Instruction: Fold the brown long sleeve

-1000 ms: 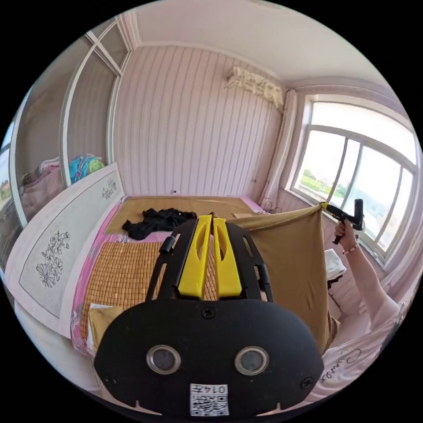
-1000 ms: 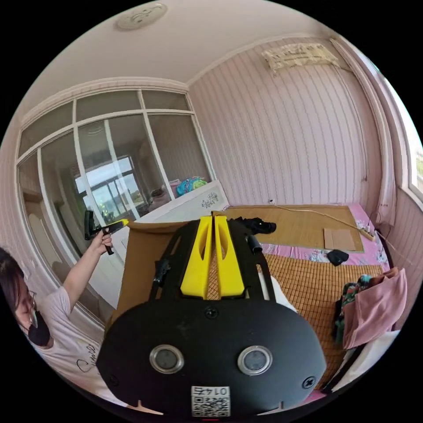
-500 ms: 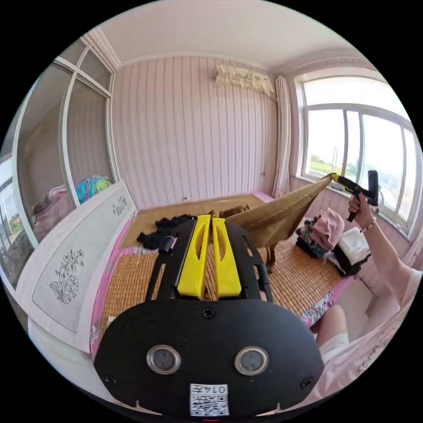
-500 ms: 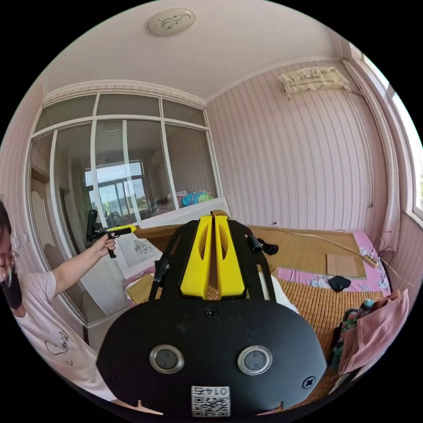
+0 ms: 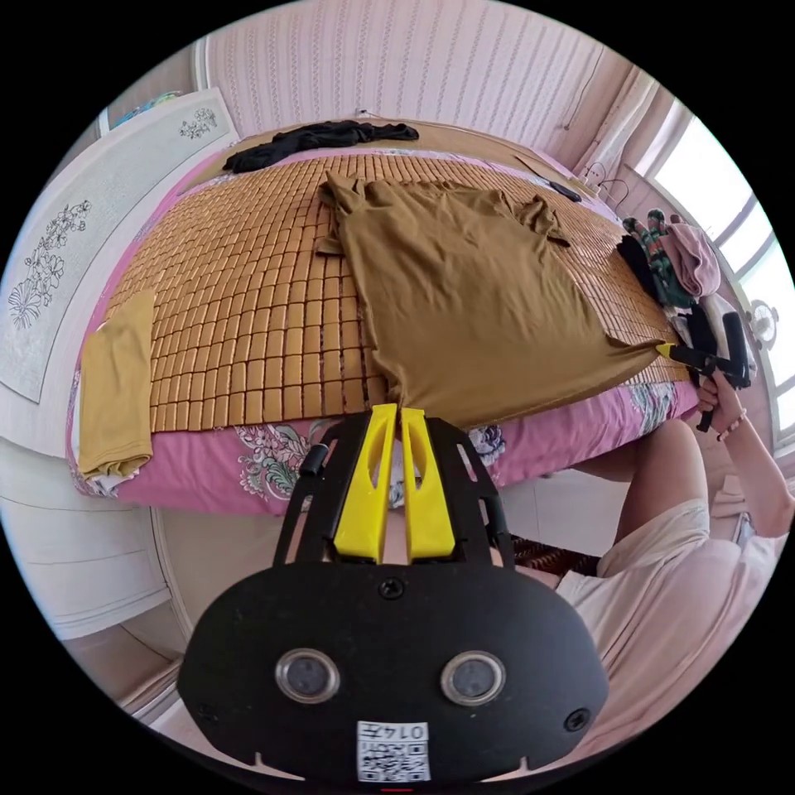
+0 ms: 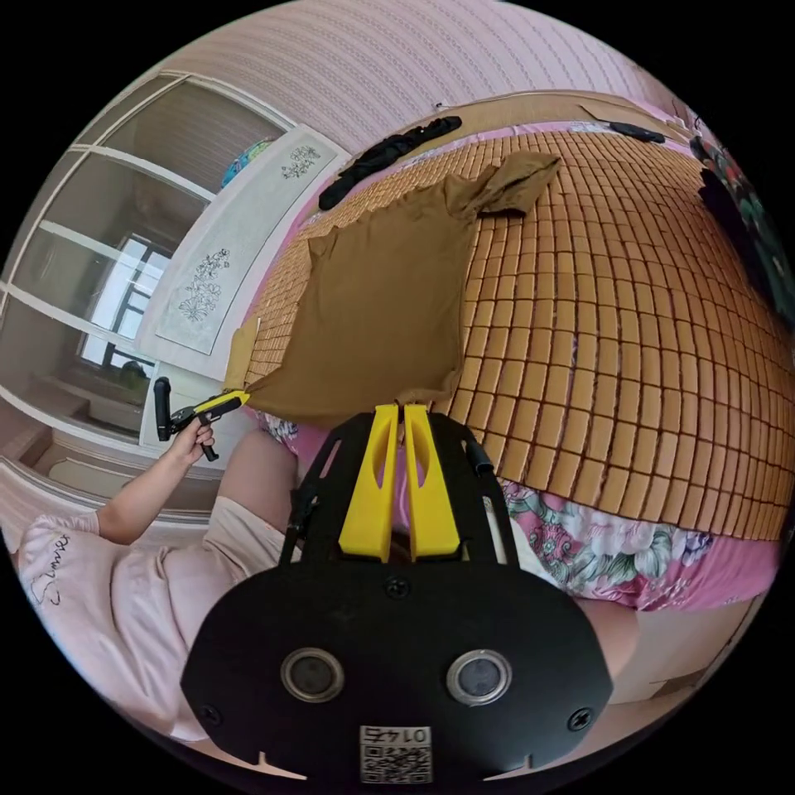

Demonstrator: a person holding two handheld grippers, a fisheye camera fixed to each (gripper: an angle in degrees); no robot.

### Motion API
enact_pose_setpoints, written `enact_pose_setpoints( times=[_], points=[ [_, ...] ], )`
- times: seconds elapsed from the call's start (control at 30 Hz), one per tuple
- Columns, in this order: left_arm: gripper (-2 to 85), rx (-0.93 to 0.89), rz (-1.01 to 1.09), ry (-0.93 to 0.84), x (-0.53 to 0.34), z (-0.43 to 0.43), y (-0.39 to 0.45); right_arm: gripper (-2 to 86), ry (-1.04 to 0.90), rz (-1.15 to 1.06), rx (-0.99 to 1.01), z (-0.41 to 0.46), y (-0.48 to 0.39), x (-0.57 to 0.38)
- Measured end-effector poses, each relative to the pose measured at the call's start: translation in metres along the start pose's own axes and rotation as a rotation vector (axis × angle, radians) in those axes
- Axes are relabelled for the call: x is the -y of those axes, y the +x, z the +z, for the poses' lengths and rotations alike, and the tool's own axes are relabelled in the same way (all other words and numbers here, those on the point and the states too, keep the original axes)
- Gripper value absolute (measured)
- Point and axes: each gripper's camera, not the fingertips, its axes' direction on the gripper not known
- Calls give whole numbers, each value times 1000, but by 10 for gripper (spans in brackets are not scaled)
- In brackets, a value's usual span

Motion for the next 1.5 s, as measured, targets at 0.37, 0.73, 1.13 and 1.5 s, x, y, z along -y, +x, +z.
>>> enact_pose_setpoints(
  times=[0.37,0.73,1.13,1.5],
  points=[
    [-3,39,56,-53,1,39,-4,6,-122,-1,29,40,-13,-29],
    [31,-55,58,52,22,57,6,71,43,17,-182,24,12,25],
    [51,-269,429,49,319,236,194,121,110,55,-324,75,103,251],
    [46,-322,607,-80,436,296,295,-5,211,218,108,-54,159,132]
  ],
)
